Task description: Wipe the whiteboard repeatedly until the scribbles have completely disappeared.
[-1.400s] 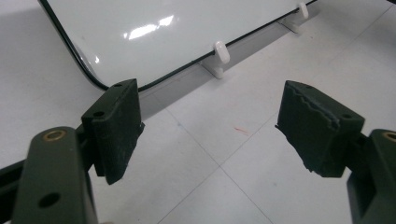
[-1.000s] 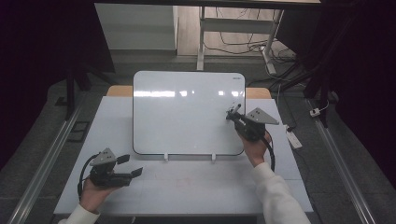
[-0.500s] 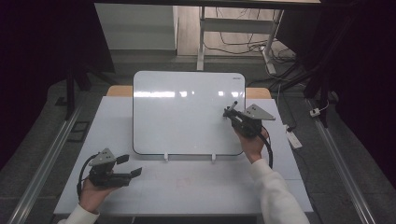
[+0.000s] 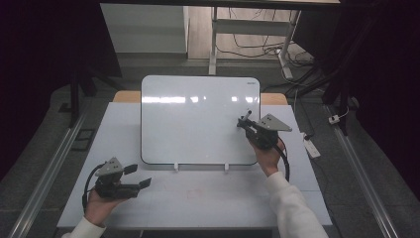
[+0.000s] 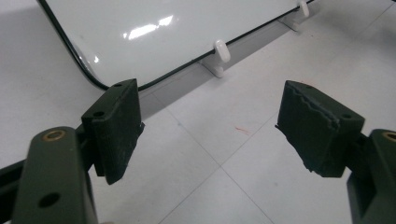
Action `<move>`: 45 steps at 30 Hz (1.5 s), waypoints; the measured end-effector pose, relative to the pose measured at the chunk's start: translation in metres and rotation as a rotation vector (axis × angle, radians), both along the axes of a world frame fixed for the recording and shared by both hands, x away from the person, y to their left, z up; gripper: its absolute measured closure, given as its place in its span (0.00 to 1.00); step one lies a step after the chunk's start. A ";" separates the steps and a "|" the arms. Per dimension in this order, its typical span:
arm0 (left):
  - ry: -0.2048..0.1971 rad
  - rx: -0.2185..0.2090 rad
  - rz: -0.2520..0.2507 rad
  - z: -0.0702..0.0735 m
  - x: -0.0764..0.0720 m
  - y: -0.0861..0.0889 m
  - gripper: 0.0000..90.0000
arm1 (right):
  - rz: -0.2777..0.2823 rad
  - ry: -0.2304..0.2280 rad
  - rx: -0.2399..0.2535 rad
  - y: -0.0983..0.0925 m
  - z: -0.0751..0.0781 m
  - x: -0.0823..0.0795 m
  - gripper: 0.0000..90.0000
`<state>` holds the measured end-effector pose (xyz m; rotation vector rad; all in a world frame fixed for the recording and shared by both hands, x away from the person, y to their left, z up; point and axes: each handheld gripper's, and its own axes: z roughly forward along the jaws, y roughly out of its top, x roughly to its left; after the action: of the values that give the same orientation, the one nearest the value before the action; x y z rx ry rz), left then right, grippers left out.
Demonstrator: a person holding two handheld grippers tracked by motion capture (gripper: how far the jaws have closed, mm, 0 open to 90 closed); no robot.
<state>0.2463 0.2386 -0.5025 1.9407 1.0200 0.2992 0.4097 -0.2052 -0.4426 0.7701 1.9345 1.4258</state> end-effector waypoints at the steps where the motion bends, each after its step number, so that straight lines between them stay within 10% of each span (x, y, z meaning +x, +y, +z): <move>1: 0.000 0.000 0.000 0.000 0.000 0.000 0.25 | -0.021 -0.005 0.015 -0.002 0.004 0.005 0.90; 7: -0.001 -0.007 0.008 0.000 0.000 0.002 0.25 | -0.054 -0.019 0.079 0.000 0.017 0.023 0.90; 12: 0.000 -0.007 0.006 0.000 0.000 0.003 0.25 | 0.005 -0.018 -0.003 0.010 0.006 0.008 0.90; 25: 0.000 -0.004 0.008 0.000 0.000 0.003 0.25 | -0.161 -0.049 0.111 -0.020 0.031 0.039 0.90; 31: 0.002 -0.007 0.009 0.000 0.000 0.003 0.25 | -0.085 -0.039 0.048 -0.007 0.022 0.027 0.90; 37: -0.001 -0.009 0.009 0.000 -0.001 0.003 0.25 | -0.143 -0.031 0.113 -0.019 0.029 0.035 0.90; 45: -0.005 -0.009 0.008 0.001 -0.001 0.004 0.25 | -0.022 0.010 0.031 -0.004 0.007 0.008 0.90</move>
<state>0.2451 0.2430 -0.5015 1.9269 1.0249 0.3029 0.4180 -0.2094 -0.4359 0.8119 1.9098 1.4450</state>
